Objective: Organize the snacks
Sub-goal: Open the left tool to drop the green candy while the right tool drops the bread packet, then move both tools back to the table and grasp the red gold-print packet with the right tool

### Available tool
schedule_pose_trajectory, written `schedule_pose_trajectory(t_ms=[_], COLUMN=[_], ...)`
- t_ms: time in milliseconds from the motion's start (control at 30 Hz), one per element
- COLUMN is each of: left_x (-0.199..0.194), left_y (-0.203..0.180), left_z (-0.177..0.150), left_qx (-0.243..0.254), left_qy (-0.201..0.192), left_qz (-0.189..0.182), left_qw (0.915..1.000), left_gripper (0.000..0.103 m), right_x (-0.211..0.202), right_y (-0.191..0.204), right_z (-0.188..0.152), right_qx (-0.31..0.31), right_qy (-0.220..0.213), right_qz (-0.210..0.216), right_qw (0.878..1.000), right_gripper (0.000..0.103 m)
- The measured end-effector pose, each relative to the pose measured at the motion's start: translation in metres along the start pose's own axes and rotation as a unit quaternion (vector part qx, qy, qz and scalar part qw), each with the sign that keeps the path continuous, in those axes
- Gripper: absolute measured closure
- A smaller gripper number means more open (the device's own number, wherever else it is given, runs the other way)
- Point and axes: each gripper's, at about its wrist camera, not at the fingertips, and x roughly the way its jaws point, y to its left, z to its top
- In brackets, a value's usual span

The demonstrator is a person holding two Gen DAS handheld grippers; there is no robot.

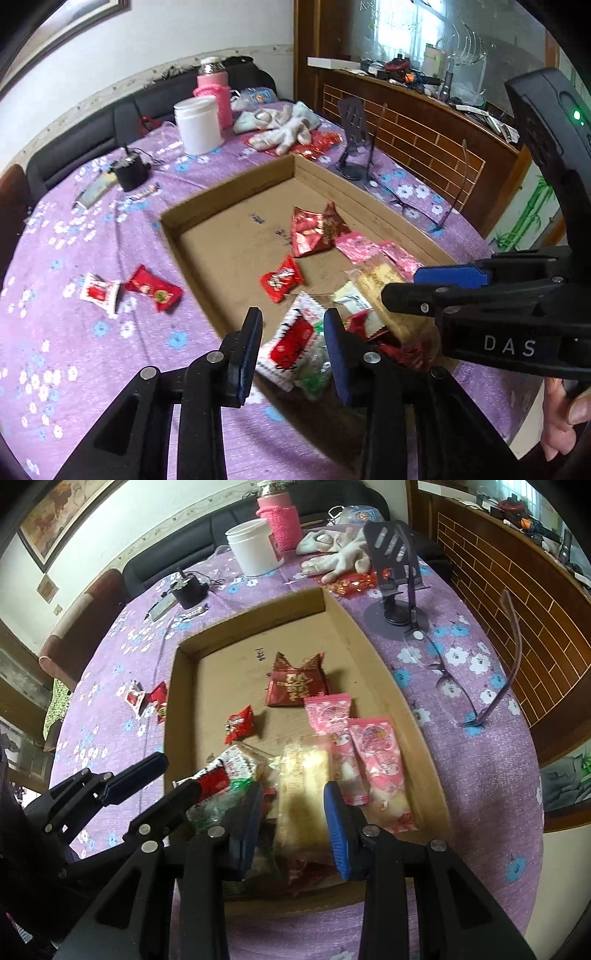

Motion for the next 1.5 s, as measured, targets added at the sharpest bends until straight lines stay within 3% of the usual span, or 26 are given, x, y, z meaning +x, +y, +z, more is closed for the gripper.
schedule_pose_trajectory(t_ms=[300, 900, 1233, 1500], left_x=[-0.016, -0.034, -0.038, -0.048], left_y=[0.031, 0.099, 0.150, 0.186], left_z=[-0.010, -0.046, -0.080, -0.109], left_qx=[-0.026, -0.090, -0.149, -0.176], left_qy=[-0.011, 0.000, 0.023, 0.035], left_qz=[0.042, 0.084, 0.106, 0.125], left_qw=[0.9987, 0.9924, 0.9828, 0.9759], left_gripper=[0.067, 0.067, 0.067, 0.067], right_x=[0.004, 0.019, 0.043, 0.089], right_y=[0.024, 0.094, 0.150, 0.183], right_z=[-0.002, 0.003, 0.025, 0.067], right_qx=[-0.015, -0.066, -0.128, -0.183], right_qy=[0.001, 0.008, 0.046, 0.064], right_qz=[0.010, 0.033, 0.089, 0.071], right_qw=[1.000, 0.997, 0.987, 0.978], right_gripper=[0.070, 0.070, 0.070, 0.070])
